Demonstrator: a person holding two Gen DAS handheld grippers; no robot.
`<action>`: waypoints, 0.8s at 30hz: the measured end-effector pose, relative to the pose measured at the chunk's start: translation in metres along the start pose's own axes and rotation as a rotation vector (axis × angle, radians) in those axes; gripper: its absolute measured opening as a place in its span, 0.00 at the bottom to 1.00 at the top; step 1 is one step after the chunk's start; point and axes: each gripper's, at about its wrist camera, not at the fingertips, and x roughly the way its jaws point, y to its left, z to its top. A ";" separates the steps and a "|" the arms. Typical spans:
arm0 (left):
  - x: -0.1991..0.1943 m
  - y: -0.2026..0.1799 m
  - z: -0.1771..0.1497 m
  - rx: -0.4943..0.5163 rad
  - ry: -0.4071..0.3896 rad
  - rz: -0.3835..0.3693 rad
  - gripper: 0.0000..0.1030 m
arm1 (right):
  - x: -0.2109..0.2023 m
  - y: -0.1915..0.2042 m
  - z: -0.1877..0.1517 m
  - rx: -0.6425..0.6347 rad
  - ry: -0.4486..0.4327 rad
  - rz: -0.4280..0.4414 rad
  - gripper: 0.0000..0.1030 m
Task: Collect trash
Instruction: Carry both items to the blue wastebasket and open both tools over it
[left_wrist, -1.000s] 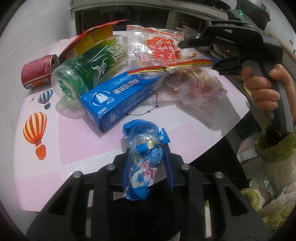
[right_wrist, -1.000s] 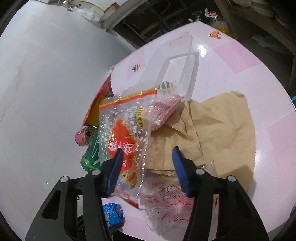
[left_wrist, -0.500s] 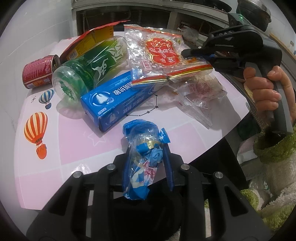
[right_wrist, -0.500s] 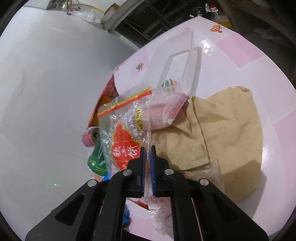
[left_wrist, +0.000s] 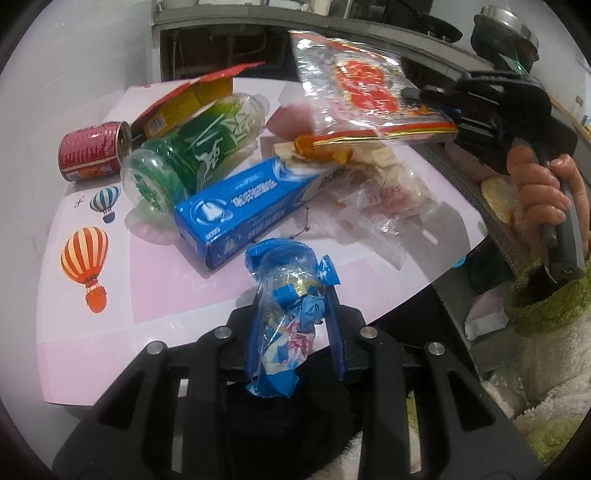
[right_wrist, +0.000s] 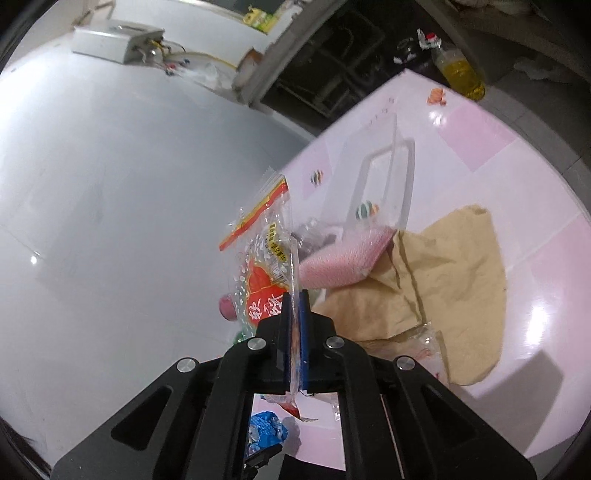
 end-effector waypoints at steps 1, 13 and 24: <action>-0.001 -0.002 0.000 0.000 -0.003 -0.002 0.27 | -0.007 0.000 0.000 0.001 -0.014 0.008 0.04; -0.030 -0.037 0.056 0.001 -0.120 -0.156 0.27 | -0.122 -0.038 -0.011 0.061 -0.235 0.003 0.04; 0.042 -0.217 0.194 0.235 0.057 -0.468 0.27 | -0.264 -0.164 -0.046 0.300 -0.555 -0.268 0.04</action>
